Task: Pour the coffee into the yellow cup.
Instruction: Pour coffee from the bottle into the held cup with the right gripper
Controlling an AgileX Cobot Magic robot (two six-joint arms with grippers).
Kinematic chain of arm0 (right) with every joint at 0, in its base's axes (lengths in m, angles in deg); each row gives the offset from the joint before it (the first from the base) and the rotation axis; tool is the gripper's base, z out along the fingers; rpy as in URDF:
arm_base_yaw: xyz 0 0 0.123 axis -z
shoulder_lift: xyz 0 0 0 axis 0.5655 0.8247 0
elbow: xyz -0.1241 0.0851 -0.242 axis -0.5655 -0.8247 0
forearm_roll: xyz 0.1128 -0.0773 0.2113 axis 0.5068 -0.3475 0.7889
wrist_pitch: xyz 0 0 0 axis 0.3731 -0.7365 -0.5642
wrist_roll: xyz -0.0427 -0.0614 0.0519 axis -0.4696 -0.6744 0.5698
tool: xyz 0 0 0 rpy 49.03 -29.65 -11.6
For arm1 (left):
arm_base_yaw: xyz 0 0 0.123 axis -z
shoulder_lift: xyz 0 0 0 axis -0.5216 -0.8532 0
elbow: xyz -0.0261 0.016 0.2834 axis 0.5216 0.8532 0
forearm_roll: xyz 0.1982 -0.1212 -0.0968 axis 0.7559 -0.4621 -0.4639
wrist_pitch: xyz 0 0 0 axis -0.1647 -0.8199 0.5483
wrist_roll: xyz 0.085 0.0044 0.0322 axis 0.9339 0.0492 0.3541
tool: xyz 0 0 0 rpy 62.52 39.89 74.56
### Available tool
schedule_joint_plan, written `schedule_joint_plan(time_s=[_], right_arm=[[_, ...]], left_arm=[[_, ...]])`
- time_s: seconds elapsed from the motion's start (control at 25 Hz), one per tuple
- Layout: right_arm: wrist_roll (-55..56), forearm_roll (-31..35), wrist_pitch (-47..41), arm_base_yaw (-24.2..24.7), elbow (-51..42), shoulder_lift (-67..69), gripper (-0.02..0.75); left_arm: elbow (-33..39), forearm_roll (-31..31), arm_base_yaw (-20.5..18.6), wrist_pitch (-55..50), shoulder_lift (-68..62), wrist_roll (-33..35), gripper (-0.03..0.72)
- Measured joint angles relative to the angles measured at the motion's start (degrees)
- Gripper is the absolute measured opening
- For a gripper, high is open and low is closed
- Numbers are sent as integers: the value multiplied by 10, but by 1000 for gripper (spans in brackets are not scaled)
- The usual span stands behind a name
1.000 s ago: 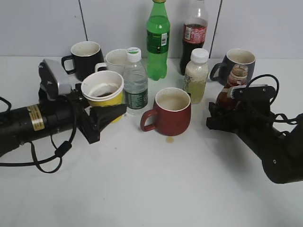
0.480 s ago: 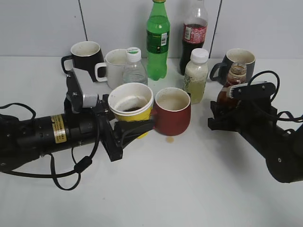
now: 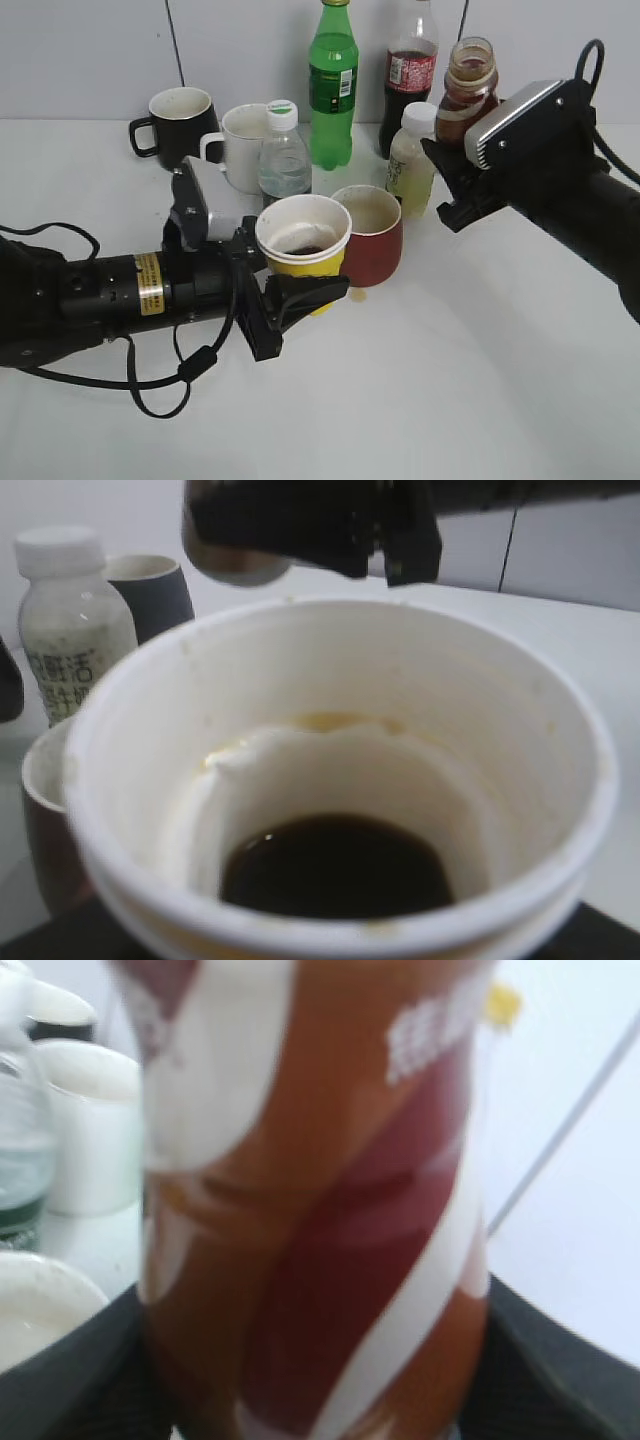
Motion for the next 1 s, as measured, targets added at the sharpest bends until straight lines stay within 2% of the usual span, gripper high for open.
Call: schedule_joint_plan(time_s=[0.2,0.4,0.64,1.0], right_arm=[[-35,-84,-48,0,41,-16,507],[-98,-145,-92,-1,75,-16,507],[-207,-174,-117,-18,103,-16,507],[-341,-164,-118,-24,103,-17,507]], left_arm=[[-27,1,23,-58,0,-14,453],[-46,1,26,-75,0,-36,453],[-85,21,27,-79,0,-68,453],[-99,71,27,-102,7,-77,453]])
